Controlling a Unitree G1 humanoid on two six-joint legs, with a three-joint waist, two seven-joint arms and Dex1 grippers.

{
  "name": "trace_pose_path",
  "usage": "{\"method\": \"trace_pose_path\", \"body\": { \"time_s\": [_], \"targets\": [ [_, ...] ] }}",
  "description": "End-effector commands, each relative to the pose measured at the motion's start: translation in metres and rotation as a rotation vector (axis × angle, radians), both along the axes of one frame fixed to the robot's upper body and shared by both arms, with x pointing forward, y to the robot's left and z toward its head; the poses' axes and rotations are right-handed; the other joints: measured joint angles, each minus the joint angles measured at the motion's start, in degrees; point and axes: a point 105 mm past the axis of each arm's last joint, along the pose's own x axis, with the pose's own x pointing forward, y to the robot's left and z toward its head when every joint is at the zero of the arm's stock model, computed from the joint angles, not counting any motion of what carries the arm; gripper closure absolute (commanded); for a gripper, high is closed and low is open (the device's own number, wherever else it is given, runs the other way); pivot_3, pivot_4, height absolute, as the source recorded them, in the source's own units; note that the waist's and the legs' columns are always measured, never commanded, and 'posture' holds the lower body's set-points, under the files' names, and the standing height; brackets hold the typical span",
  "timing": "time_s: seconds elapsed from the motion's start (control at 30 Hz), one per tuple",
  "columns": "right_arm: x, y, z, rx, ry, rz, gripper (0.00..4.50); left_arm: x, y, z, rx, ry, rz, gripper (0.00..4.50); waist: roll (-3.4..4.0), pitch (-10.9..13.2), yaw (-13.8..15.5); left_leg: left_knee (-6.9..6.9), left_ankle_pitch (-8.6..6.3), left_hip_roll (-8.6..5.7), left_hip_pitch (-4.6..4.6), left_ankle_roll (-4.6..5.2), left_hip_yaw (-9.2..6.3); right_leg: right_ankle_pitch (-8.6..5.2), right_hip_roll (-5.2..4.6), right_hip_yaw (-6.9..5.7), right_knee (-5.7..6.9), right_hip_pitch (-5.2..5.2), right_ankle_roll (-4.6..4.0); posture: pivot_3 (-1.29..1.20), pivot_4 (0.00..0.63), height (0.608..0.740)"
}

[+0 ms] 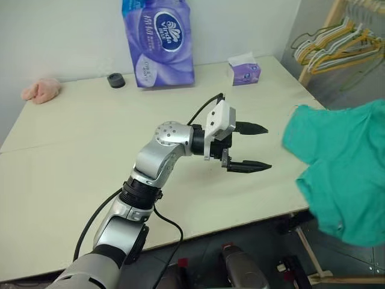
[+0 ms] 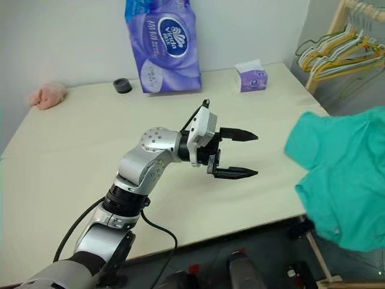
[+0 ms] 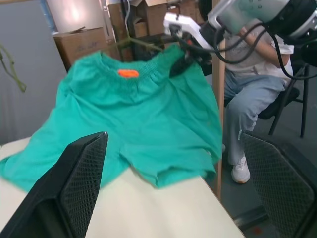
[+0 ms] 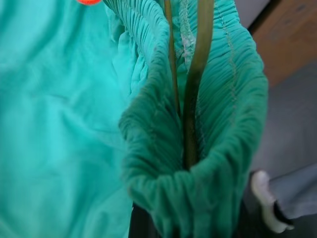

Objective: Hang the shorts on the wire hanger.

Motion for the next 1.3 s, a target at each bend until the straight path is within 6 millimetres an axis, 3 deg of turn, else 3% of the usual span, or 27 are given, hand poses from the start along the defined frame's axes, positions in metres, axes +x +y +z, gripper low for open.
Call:
{"method": "trace_pose_path", "body": {
  "time_s": [0.03, 0.23, 0.4, 0.73, 1.13, 1.3],
  "targets": [
    [0.008, -0.015, 0.042, -0.109, -0.11, -0.05, 4.5, -0.006, -0.006, 0.013, -0.025, -0.091, -0.016, 0.03, 0.02, 0.2, -0.6, 0.0, -0.03, 0.0, 0.04, 0.05, 0.14, -0.01, 0.0, 0.05, 0.0, 0.0, 0.01, -0.42, 0.208, 0.74],
    [0.014, -0.04, 0.066, -0.101, -0.199, -0.158, 4.5, -0.008, -0.007, 0.015, -0.028, -0.109, -0.017, 0.03, 0.08, 0.6, -1.3, 0.01, -0.17, -0.01, 0.18, 0.26, 0.66, -0.04, -0.02, 0.48, -0.02, 0.0, 0.08, -0.41, 0.213, 0.74],
    [0.022, -0.046, 0.064, 0.071, -0.225, -0.214, 4.5, -0.01, -0.009, 0.018, -0.038, -0.123, -0.023, 0.03, 0.14, 1.0, -1.6, -0.01, -0.21, -0.01, 0.34, 0.32, 0.97, -0.02, -0.02, 0.78, -0.02, 0.0, 0.15, -0.41, 0.22, 0.74],
    [0.029, -0.033, 0.049, 0.368, -0.223, -0.287, 4.5, -0.014, -0.021, 0.04, -0.097, -0.146, -0.093, 0.03, 0.19, 1.6, -2.0, -0.01, -0.33, -0.06, 0.5, 0.5, 1.72, 0.17, -0.04, 1.74, -0.3, 0.0, 0.7, -0.42, 0.225, 0.74],
    [0.037, -0.012, 0.044, 0.431, -0.253, -0.255, 4.5, -0.012, -0.04, 0.085, -0.148, -0.183, -0.229, 0.03, 0.3, 1.7, -3.3, 0.01, -0.51, -0.04, 0.45, 0.8, 2.31, 0.56, -0.07, 2.16, -1.13, 0.0, 1.37, -0.43, 0.226, 0.74],
    [0.039, -0.009, 0.047, 0.427, -0.279, -0.25, 4.5, -0.014, -0.052, 0.093, -0.137, -0.173, -0.293, 0.03, 0.33, 1.9, -4.0, 0.01, -0.66, -0.05, 0.45, 1.07, 2.57, 0.59, -0.09, 2.39, -1.31, 0.0, 1.48, -0.43, 0.227, 0.74]
  ]
}}
